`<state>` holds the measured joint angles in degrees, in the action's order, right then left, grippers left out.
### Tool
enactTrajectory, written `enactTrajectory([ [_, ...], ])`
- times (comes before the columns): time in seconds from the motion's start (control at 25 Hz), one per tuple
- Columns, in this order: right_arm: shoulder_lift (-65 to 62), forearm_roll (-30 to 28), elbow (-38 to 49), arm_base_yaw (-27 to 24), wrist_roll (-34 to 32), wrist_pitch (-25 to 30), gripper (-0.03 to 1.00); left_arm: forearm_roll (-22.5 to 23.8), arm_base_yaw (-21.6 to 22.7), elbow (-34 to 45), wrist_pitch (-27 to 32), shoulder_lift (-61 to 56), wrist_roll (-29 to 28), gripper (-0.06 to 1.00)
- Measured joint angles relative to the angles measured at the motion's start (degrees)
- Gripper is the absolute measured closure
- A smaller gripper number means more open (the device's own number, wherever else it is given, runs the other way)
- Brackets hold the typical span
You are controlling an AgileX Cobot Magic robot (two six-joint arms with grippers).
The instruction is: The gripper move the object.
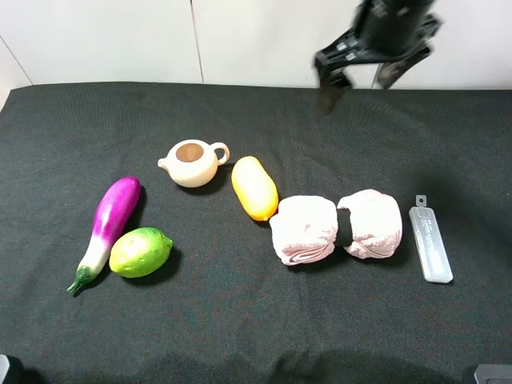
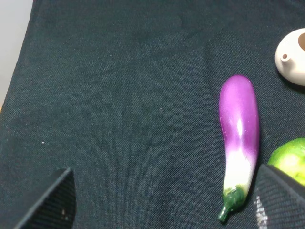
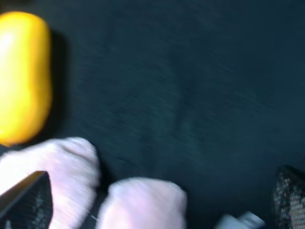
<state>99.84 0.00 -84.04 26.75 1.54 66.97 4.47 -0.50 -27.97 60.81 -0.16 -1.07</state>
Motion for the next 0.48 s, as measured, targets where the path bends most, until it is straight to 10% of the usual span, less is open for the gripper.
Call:
enactTrajectory([
  [0.48,-13.0,0.0,4.9,-19.5,5.5,2.8,0.27,0.0,0.0,0.0,0.0,0.0,0.0,0.15],
])
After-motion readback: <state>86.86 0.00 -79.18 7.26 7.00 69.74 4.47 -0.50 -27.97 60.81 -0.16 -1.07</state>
